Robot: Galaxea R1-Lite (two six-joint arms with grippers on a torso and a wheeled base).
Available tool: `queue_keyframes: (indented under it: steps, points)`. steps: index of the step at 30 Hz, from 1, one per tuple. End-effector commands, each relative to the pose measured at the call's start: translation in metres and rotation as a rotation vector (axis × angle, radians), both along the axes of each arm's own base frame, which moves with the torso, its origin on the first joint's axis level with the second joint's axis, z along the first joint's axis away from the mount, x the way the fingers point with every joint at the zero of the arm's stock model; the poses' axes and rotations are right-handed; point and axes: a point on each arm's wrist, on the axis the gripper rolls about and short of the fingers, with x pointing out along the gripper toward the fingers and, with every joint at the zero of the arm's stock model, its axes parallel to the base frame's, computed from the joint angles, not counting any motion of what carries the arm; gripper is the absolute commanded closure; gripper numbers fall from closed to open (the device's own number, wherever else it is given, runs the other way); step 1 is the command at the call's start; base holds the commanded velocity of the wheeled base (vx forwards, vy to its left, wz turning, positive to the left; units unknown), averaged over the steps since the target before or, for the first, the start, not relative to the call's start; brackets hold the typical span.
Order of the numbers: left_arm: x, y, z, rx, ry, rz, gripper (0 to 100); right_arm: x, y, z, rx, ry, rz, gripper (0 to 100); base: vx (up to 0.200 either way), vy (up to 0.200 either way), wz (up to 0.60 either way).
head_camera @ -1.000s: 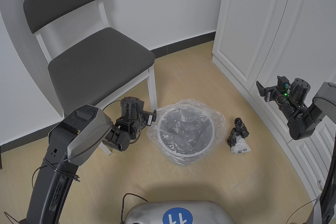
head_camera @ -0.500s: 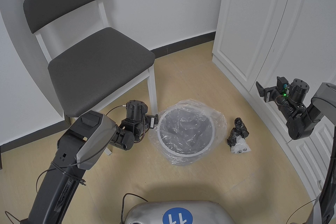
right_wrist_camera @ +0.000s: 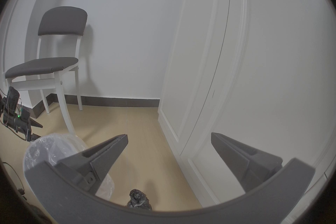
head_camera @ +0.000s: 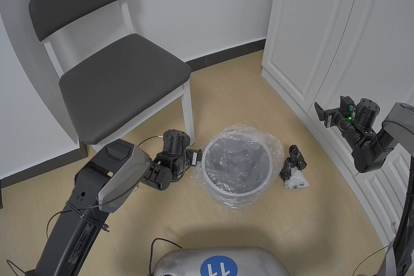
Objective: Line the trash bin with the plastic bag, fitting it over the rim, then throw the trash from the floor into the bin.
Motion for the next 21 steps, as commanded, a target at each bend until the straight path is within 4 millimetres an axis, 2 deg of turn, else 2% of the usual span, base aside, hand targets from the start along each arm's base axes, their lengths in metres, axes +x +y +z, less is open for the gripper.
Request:
queue_keyframes:
  steps: [1, 5, 7, 8, 9, 10, 13, 14, 15, 18, 19, 21]
  points:
    - [-0.001, 0.004, 0.011, -0.003, -0.006, 0.007, 0, 0.000, 0.000, -0.002, -0.002, 0.005, 0.003, 0, 0.000, 0.000, 0.00]
    - [-0.011, 0.022, 0.023, 0.009, 0.022, 0.032, 0, -0.001, 0.001, -0.004, -0.003, 0.015, 0.054, 0, 0.000, 0.000, 0.00]
    - [-0.014, 0.024, 0.026, 0.011, 0.028, 0.034, 0, -0.001, 0.001, -0.005, -0.003, 0.022, 0.057, 0, 0.000, 0.000, 0.00]
    - [-0.027, 0.029, 0.039, -0.015, 0.026, 0.045, 0, 0.000, 0.002, -0.006, 0.007, 0.037, 0.060, 0, 0.000, 0.000, 0.00]
    - [-0.028, 0.029, 0.040, -0.019, 0.024, 0.044, 0, 0.000, 0.002, -0.006, 0.008, 0.039, 0.061, 0, 0.000, 0.000, 0.00]
    - [-0.041, 0.032, 0.053, -0.058, 0.024, 0.055, 0, 0.000, 0.005, -0.010, 0.025, 0.077, 0.067, 0, 0.000, 0.000, 0.00]
    - [-0.065, 0.038, 0.072, -0.089, 0.043, 0.060, 0, 0.000, 0.015, -0.015, 0.101, 0.130, 0.088, 0, 0.000, 0.000, 0.00]
    - [-0.069, 0.039, 0.075, -0.090, 0.048, 0.058, 0, 0.000, 0.033, -0.015, 0.196, 0.179, 0.128, 0, 0.000, 0.000, 0.00]
    - [-0.077, 0.042, 0.084, -0.093, 0.050, 0.057, 0, 0.004, 0.041, -0.008, 0.247, 0.205, 0.145, 0, 0.000, 0.000, 0.00]
    - [-0.077, 0.042, 0.084, -0.093, 0.050, 0.057, 0, 0.004, 0.041, -0.008, 0.247, 0.205, 0.145, 0, 0.000, 0.000, 0.00]
    - [-0.100, 0.048, 0.102, -0.101, 0.062, 0.050, 0, 0.020, 0.067, 0.018, 0.367, 0.348, 0.172, 0, 0.000, 0.000, 0.00]
    - [-0.111, 0.052, 0.105, -0.094, 0.080, 0.049, 0, 0.030, 0.081, 0.024, 0.422, 0.414, 0.167, 0, 0.000, 0.000, 0.00]
